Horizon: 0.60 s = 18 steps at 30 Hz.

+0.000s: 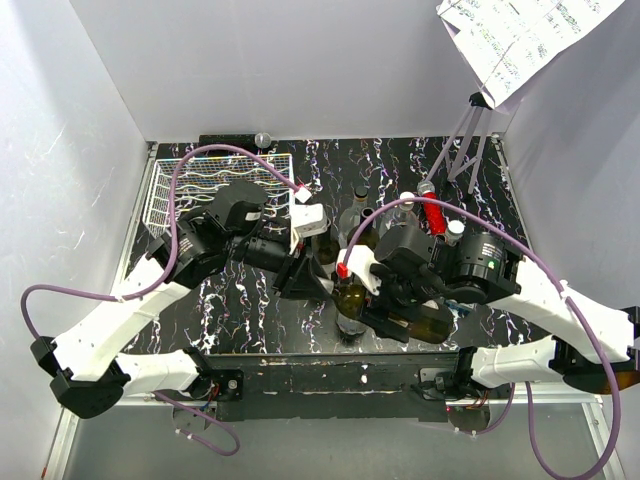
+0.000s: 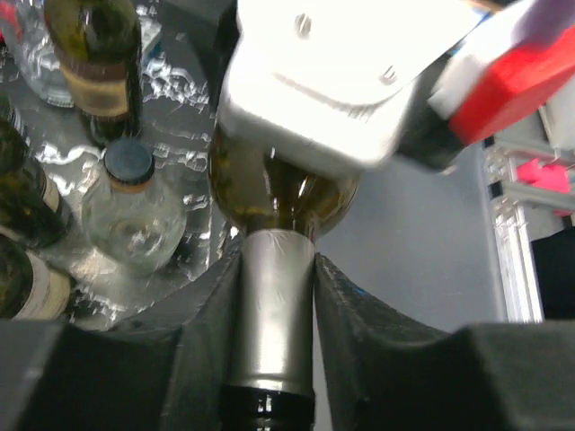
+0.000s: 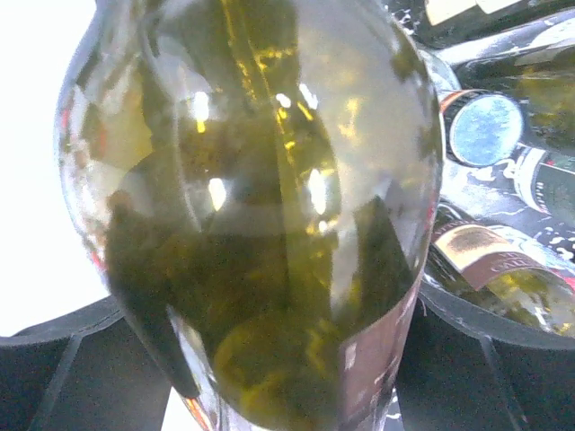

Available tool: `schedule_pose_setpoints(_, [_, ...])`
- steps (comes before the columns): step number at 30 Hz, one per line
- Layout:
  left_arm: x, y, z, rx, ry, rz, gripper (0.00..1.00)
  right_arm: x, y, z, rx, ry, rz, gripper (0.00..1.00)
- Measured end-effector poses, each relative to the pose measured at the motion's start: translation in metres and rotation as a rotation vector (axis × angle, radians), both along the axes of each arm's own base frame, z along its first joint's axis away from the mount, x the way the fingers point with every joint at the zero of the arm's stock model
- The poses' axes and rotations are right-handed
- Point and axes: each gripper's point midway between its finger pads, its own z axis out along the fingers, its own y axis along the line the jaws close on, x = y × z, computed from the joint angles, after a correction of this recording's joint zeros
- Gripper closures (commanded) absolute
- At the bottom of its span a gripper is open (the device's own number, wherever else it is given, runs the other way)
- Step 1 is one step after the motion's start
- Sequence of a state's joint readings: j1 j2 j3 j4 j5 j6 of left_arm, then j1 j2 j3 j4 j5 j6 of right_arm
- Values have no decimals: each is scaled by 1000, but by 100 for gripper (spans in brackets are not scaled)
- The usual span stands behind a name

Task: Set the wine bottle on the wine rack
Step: Pick up the wine bottle from the center of the board.

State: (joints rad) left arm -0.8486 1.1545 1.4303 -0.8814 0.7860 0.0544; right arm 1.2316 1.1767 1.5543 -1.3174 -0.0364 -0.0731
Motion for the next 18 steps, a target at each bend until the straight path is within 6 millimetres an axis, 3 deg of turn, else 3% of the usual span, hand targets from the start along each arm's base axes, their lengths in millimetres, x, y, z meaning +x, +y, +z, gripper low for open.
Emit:
schedule_pose_setpoints(4, [5,8,-28,98,12,44,45,9,-3,8,-3,-55,-2,99])
schedule_pose_setpoints(8, [7,17,-52,199,46,74,45,19,-8,18,11,-124,-29,99])
schedule_pose_setpoints(9, [7,18,-54,210,48,76,43,22,-10,19,9,-138,-37,99])
schedule_pose_setpoints(14, [13,17,-54,230,31,88,10,25,-12,21,5,-163,-42,99])
schedule_pose_setpoints(16, [17,16,-51,231,12,94,3,26,-13,21,2,-170,-40,99])
schedule_pose_setpoints(18, [21,17,-48,232,-13,110,2,26,-13,21,1,-171,-38,99])
